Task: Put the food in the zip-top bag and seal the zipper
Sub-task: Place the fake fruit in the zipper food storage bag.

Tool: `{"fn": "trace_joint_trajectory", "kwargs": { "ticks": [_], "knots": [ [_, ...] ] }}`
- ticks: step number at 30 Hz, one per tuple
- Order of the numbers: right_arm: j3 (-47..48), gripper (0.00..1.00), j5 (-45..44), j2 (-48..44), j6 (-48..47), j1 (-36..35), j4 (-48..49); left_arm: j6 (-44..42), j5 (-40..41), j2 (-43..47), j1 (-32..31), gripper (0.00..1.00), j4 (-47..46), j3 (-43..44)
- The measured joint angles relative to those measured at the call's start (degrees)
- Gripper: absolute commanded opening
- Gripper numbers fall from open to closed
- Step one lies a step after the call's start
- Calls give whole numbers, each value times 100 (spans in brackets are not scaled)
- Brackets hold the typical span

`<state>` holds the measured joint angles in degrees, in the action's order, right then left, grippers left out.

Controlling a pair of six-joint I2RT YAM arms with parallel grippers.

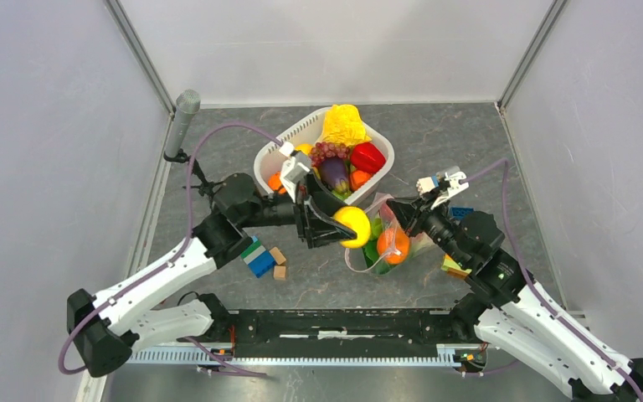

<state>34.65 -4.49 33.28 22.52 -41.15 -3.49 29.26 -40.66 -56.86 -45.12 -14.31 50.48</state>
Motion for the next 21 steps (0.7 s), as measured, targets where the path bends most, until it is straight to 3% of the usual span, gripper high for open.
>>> {"fn": "trace_joint_trajectory", "kwargs": {
  "ticks": [5,16,18,21],
  "knots": [
    [0,13,-2,-94,22,2,-9,-2,9,-527,-389,24,-393,-116],
    [0,13,-4,-258,20,2,-85,-295,337,-1486,-697,28,-319,-138],
    [0,13,-4,-256,22,2,-116,-433,485,-1659,-748,32,-129,-101],
    [0,13,-2,-256,20,2,-136,-535,748,-1908,-815,46,120,-33]
  ]
}}
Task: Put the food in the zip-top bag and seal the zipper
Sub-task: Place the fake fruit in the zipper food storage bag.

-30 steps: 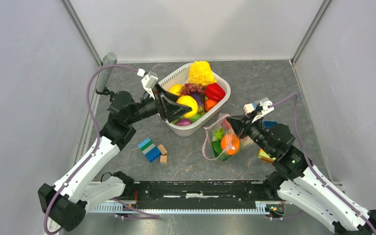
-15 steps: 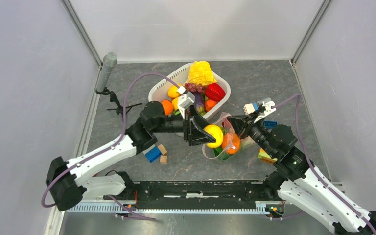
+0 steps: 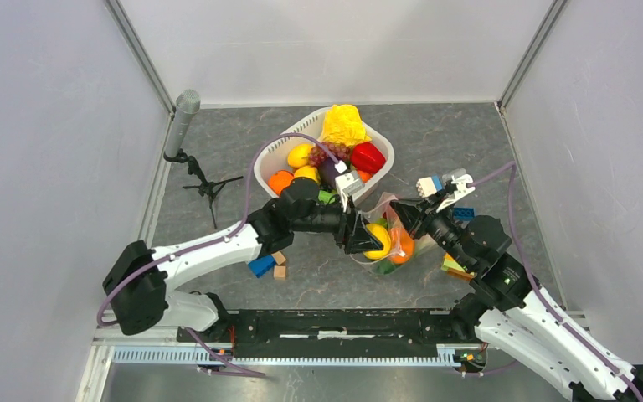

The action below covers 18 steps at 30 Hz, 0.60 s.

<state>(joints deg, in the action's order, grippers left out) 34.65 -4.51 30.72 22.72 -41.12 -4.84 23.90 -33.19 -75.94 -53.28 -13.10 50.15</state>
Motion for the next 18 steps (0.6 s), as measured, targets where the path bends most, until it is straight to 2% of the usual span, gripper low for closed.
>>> {"fn": "trace_joint_trajectory", "kwargs": {
  "ticks": [2,3,5,7,9,18],
  "knots": [
    [0,13,0,2,-4,0,-9,-74,188,-98,-33,55,192,55],
    [4,13,-2,4,-17,0,-24,-138,282,-131,-48,65,286,92],
    [61,14,-33,20,-72,0,-146,-289,450,-157,-72,78,472,184],
    [160,14,-74,44,-131,0,-275,-396,629,-160,-103,96,605,295],
    [238,14,-103,50,-162,0,-345,-466,791,-160,-125,100,669,402],
    [273,14,-186,39,-179,0,-431,-533,1285,208,-188,100,1176,632]
  ]
}}
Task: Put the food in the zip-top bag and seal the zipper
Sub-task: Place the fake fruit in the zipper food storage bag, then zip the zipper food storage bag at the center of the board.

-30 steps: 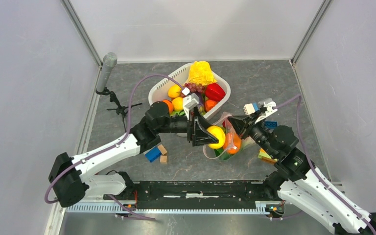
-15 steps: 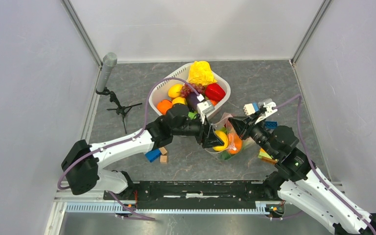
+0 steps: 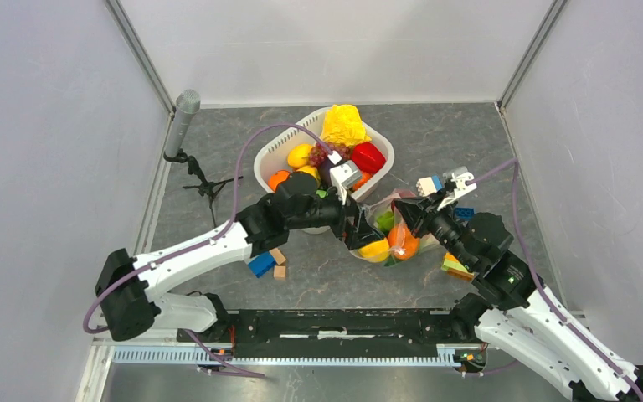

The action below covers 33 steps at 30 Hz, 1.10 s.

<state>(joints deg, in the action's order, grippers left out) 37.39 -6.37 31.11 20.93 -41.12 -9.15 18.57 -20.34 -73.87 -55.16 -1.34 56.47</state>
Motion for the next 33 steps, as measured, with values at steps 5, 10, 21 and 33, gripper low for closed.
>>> {"fn": "trace_joint_trajectory", "kwargs": {
  "ticks": [5,10,21,33],
  "knots": [
    [0,14,-2,-61,7,0,0,-9,195,391,-11,100,131,4],
    [0,13,0,-131,26,0,-2,-105,761,754,-11,100,310,-39],
    [0,14,39,-181,24,0,-4,-372,1274,214,-11,100,599,-48],
    [0,14,293,-208,-24,0,-131,-1906,1158,-354,-11,100,603,516]
  ]
}}
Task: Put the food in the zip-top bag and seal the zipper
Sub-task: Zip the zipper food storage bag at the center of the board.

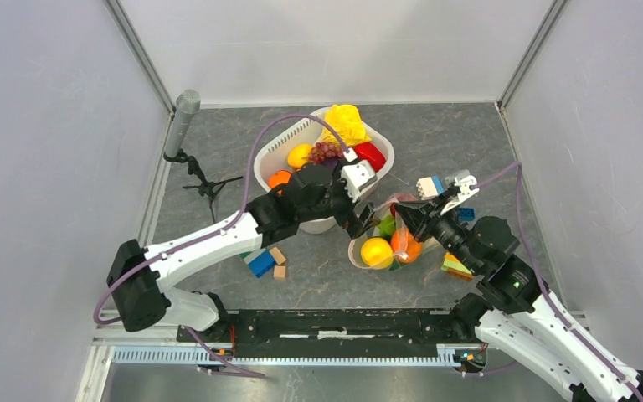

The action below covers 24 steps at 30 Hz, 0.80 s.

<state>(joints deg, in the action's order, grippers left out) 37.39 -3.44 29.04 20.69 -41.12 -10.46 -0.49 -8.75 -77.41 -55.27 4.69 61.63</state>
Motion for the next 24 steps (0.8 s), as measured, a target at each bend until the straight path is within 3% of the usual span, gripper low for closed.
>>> {"fn": "trace_joint_trajectory", "kwargs": {
  "ticks": [3,9,14,18,21,24],
  "knots": [
    [0,14,26,0,-11,0,-7,-461,-356,-210,0,91,136,350],
    [9,14,57,9,-57,0,-72,-1005,-791,-494,0,56,608,699],
    [52,14,79,26,-92,0,-118,-1167,-782,-496,0,45,708,699],
    [76,14,92,26,-107,0,-127,-1252,-765,-496,0,44,726,699],
    [76,14,98,26,-107,0,-127,-1257,-734,-503,0,37,721,699],
    [76,14,111,28,-107,0,-127,-1257,-695,-535,0,22,713,699]
  ]
}}
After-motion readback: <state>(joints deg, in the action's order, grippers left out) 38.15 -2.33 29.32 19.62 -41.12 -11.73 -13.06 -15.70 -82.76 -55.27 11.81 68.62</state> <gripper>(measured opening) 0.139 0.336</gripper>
